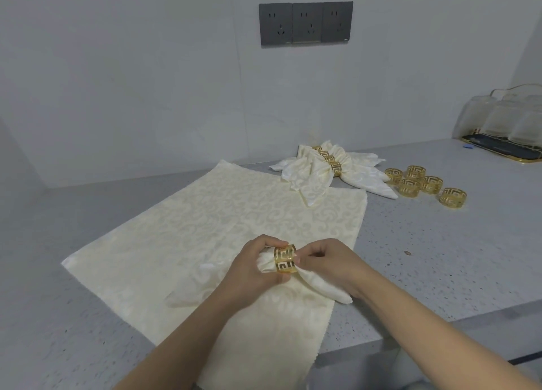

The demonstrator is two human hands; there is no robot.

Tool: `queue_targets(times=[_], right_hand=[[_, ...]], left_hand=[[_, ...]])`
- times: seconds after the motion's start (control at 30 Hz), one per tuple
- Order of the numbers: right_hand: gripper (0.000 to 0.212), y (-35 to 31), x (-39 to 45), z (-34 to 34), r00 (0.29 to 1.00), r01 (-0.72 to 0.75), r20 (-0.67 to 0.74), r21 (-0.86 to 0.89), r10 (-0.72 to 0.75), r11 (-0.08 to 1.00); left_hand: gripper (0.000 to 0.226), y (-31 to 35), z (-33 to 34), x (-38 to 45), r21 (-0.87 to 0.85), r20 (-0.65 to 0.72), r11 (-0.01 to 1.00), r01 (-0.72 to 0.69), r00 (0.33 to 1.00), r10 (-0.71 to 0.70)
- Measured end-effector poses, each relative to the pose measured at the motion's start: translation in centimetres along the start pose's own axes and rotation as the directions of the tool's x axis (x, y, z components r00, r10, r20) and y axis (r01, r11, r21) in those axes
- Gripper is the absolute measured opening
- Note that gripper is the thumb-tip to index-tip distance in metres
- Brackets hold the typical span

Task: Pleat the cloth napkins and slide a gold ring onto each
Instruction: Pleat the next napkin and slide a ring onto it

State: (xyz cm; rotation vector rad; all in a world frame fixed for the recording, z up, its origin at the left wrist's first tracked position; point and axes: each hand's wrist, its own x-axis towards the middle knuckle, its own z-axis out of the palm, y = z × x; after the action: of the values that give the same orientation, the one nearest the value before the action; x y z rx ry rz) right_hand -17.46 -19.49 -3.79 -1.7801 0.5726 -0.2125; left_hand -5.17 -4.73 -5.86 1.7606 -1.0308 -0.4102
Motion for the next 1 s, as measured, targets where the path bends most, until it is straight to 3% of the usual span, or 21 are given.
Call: queue_targets(times=[0.23, 0.6, 0.73, 0.83, 0.93, 1.0], right_hand=[[0.011, 1.8, 0.2, 0.3, 0.985, 0.072, -0.155, -0.046, -0.078, 0.996], [0.013, 1.9, 0.5, 0.6, 0.976, 0.074, -0.183, -0.211, -0.114, 0.975], [0.013, 1.5, 0.3, 1.2, 0.973, 0.079, -0.179, -0.322, -0.143, 0.944], [0.014, 1.0, -0.1, 1.4, 0.961, 0.134, -0.179, -0.372, -0.213, 0.919], [0.035, 0.8, 0.0, 1.5, 0.896, 0.207, -0.199, -0.605, -0.397, 0.769], [0.049, -0.1, 0.3, 2.0, 0.856, 0.308, -0.106, -0.682, -0.506, 0.663]], left_hand=[[0.047, -0.2, -0.4, -0.1, 0.131, -0.008, 0.990, -0.049, 0.999, 0.051], [0.049, -0.9, -4.7, -1.1, 0.365, 0.043, 0.928, -0.079, 0.997, 0.068], [0.052, -1.6, -4.1, -1.5, 0.432, -0.009, 0.892, -0.133, 0.988, 0.152], [0.065, -1.3, -4.3, -1.9, 0.550, -0.046, 0.832, -0.077, 0.991, 0.122], [0.067, -1.0, -4.7, -2.5, 0.604, -0.111, 0.796, 0.045, 0.993, 0.028], [0.059, -0.7, -4.7, -2.9, 0.582, -0.158, 0.805, 0.117, 0.987, -0.028]])
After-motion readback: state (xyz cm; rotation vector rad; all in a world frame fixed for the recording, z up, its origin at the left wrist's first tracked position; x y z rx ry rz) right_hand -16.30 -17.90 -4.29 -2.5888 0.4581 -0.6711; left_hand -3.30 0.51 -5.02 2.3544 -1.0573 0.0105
